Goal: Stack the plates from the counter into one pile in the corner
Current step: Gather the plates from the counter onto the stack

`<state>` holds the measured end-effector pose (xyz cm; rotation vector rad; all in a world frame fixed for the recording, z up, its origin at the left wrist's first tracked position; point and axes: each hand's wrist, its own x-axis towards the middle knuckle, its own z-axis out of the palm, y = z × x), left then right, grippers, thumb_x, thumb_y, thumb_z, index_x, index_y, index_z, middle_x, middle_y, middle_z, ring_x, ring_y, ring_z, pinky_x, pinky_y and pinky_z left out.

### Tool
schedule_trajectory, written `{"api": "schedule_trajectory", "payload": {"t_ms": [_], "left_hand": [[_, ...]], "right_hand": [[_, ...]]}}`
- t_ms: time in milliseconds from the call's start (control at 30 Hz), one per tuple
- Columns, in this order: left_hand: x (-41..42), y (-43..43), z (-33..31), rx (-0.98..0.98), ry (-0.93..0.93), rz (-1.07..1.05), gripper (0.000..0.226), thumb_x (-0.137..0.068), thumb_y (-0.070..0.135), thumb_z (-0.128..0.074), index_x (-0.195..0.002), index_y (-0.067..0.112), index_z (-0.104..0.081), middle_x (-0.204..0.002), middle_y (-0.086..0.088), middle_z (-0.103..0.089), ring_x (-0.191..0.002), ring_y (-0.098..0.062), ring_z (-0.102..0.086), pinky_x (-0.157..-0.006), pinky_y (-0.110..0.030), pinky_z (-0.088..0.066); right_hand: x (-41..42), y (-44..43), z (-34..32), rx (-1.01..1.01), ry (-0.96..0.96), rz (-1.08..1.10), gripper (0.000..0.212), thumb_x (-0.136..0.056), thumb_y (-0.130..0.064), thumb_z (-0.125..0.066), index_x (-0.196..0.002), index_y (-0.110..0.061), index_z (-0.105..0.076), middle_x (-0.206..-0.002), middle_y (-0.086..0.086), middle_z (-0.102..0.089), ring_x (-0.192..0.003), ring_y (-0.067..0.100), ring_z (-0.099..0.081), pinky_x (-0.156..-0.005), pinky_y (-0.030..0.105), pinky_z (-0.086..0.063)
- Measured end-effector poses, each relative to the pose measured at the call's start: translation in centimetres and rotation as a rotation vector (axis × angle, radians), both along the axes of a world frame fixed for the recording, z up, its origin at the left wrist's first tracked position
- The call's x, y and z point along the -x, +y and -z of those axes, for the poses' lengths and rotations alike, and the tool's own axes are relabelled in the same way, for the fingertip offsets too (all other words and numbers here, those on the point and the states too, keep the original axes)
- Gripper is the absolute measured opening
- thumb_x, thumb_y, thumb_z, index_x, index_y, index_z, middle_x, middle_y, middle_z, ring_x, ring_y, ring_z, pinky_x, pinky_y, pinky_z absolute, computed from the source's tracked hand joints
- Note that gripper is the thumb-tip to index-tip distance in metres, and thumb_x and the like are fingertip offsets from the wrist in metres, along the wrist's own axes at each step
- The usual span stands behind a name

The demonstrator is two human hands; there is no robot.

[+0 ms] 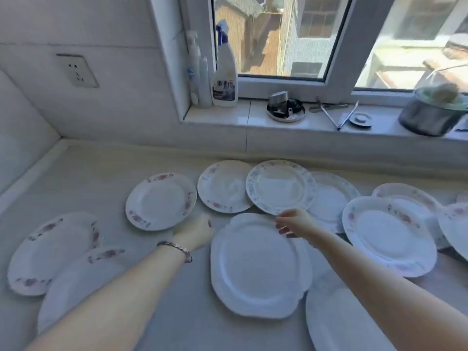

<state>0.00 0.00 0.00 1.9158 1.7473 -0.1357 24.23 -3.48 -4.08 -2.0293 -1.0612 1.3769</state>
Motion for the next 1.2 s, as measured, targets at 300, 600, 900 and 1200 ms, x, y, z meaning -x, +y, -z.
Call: {"api": "schedule_trajectory", "payload": {"t_ms": [300,600,900,1200], "left_hand": [[-0.1,-1.2,7.4,0.133,-0.035,-0.287,0.029,-0.083,0.016,-0.047,-0.054,0.015,-0.04,-0.079,-0.012,-0.058,-0.077,-0.031,-0.052,-0.068,-0.027,-0.04],[-0.2,-1.3,10.8,0.277,-0.254,-0.598,0.023,-0.081,0.013,-0.053,-0.104,0.013,-0.059,-0.107,-0.008,-0.062,-0.106,-0.027,-0.058,-0.078,-0.024,-0.037],[1.0,-2.5,13.0,0.446,-0.522,-0.701,0.015,-0.086,-0.004,-0.049,-0.074,0.005,-0.051,-0.075,-0.013,-0.054,-0.067,-0.026,-0.051,-0.061,-0.032,-0.048],[5.2,-3.9,12.7,0.424,-0.544,-0.704,0.028,-0.088,-0.006,-0.047,-0.062,0.005,-0.047,-0.074,-0.015,-0.055,-0.074,-0.031,-0.057,-0.071,-0.048,-0.056]], "right_hand": [[-4.3,3.6,6.7,0.097,0.419,0.845,0.042,-0.095,-0.019,-0.047,-0.131,0.001,-0.045,-0.126,0.018,-0.058,-0.115,0.03,-0.058,-0.091,0.033,-0.046],[-3.6,6.8,8.3,-0.061,0.742,1.041,0.049,-0.097,-0.002,-0.039,-0.144,-0.011,-0.03,-0.147,0.011,-0.04,-0.131,0.031,-0.043,-0.104,0.046,-0.039],[-3.6,-2.9,4.9,-0.091,0.818,0.839,0.029,-0.094,0.002,-0.04,-0.113,-0.013,-0.055,-0.08,-0.003,-0.076,-0.068,0.01,-0.073,-0.058,0.023,-0.059],[1.1,-11.4,5.9,0.107,0.607,0.609,0.017,-0.09,0.003,-0.049,-0.096,-0.008,-0.061,-0.072,0.005,-0.076,-0.062,0.018,-0.073,-0.052,0.027,-0.059]]}}
